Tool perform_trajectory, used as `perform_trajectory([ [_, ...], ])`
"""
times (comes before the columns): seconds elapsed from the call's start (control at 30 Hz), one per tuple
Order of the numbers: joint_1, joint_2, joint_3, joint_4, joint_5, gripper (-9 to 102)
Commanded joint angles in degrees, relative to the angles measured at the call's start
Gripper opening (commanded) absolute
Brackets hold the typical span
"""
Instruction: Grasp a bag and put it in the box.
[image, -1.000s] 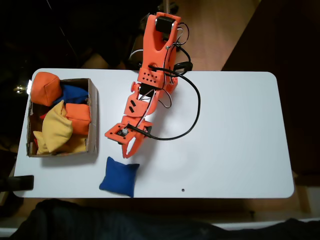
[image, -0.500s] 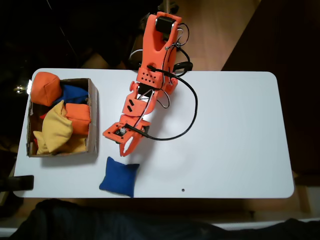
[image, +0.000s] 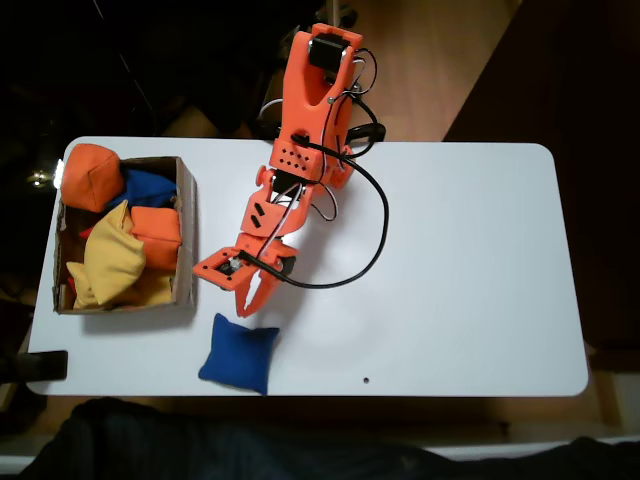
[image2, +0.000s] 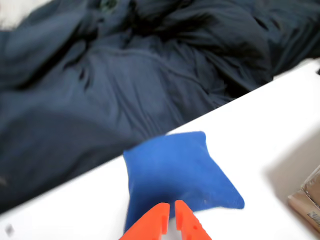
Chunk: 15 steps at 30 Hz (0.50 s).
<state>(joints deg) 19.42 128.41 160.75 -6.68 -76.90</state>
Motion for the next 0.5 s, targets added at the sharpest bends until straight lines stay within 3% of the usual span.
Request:
perform_trajectory([
  [0.0,0.4,-0.3,-5.0,1.7,3.3,0],
  [0.47,-1.8,-2.1,-18.2,24.2,8.3,0],
])
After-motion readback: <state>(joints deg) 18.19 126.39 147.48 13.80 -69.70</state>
